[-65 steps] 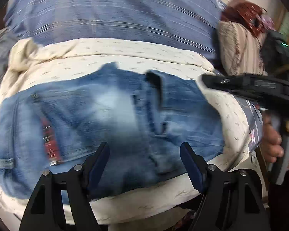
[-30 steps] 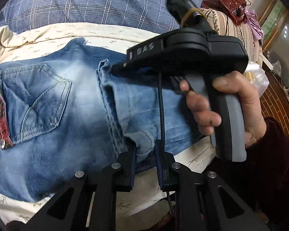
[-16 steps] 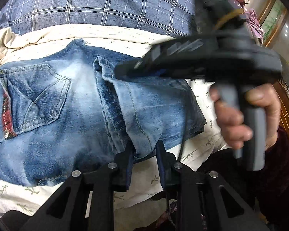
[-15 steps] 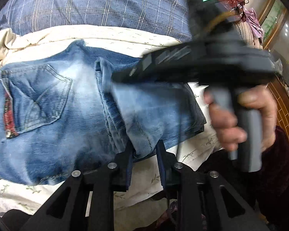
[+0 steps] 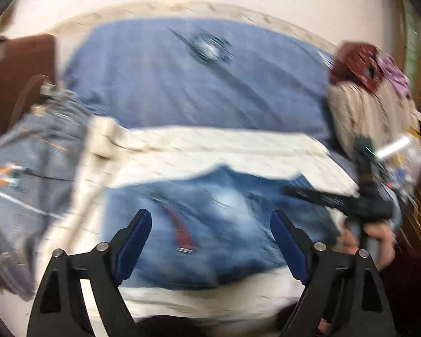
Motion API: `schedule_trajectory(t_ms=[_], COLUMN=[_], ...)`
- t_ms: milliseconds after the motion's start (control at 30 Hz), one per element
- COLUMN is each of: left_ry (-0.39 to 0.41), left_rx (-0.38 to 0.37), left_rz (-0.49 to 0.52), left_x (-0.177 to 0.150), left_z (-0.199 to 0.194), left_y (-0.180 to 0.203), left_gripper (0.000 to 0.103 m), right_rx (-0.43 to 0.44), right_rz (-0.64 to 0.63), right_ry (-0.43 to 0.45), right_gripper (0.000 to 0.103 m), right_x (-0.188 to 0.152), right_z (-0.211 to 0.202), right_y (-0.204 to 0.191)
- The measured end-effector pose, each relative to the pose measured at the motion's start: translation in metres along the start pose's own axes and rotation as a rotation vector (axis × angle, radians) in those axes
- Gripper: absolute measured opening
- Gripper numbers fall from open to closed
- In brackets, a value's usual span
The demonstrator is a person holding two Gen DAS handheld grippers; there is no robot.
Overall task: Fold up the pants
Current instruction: 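Grasp the folded leg cuff with the left tool and lift it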
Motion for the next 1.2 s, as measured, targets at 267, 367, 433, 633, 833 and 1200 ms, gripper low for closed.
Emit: schedule_trajectory(t_ms=[267,367,433,633,833,1200], left_ry=[-0.065,-0.101,-0.109,-0.103,-0.092,-0.157], left_rx=[0.16,0.18,0.187,0.199,0.088,-0.099], left_rz=[-0.142,-0.209,-0.25,-0.381,-0.443,-0.449], left_x=[-0.066,-0.097,-0.112,-0.143,-0.135,-0.105], left_z=[-0.02,-0.033,-0.037,-0.036,-0.011,0.094], left_y=[-0.107,-0.133,-0.148,-0.189,-0.176,-0.126], left_gripper=[0.09,0.091,0.091,0.091,0.091,0.094], right_rx=[0.074,0.104,0.131,0.106,0.047,-0.041], right_rz=[-0.025,-0.015,-0.024,-0.16,-0.203,-0.161], right_ry=[0.027,0.017,0.02,-0.02,-0.051,-0.072], right_gripper=[0.025,0.067,0.068,0.067,0.066,0.066], right_x=[-0.021,-0.032,-0.04,-0.072,-0.086,-0.09], right_z=[-0.022,-0.021,-0.022,-0.011,0.011,0.03], right_y=[-0.033,-0.048,-0.061,-0.102,-0.111,-0.075])
Point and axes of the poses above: each gripper's, at about its wrist camera, not at the fingertips, and z roughly the way its jaws point, y to its right, x to its top, the point moved 10 cm from there along z, roughly the way its jaws point, and after that the axes turned 14 degrees about z, right-handed, at the moved point
